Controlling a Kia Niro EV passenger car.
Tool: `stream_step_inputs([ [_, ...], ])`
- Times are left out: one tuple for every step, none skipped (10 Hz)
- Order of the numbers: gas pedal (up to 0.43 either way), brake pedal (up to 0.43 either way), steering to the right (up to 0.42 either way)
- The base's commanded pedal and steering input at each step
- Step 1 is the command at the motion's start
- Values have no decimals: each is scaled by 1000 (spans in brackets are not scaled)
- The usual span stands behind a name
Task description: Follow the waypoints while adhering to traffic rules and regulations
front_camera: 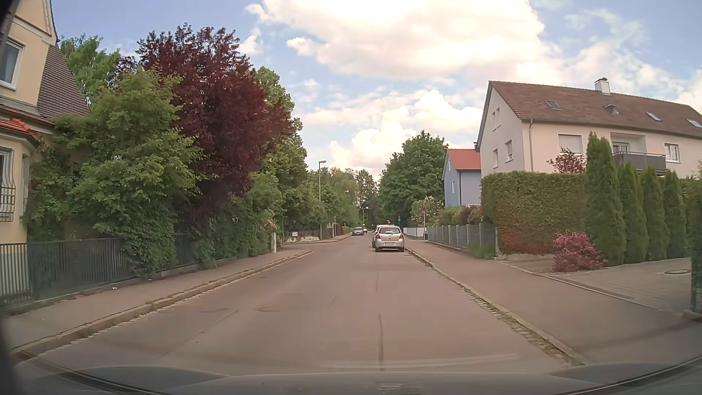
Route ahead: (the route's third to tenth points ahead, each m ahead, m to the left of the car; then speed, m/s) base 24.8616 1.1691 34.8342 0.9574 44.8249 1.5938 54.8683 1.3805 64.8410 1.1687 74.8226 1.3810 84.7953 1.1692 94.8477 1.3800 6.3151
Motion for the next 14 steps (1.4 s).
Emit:
stream_step_inputs([
  [47,18,1],
  [47,18,1],
  [47,18,1],
  [47,18,0],
  [39,18,-8],
  [0,18,-27],
  [0,18,-43],
  [0,18,-47],
  [0,18,-49],
  [0,18,-54],
  [0,18,-60],
  [0,18,-64],
  [0,18,-75],
  [0,18,-79],
])
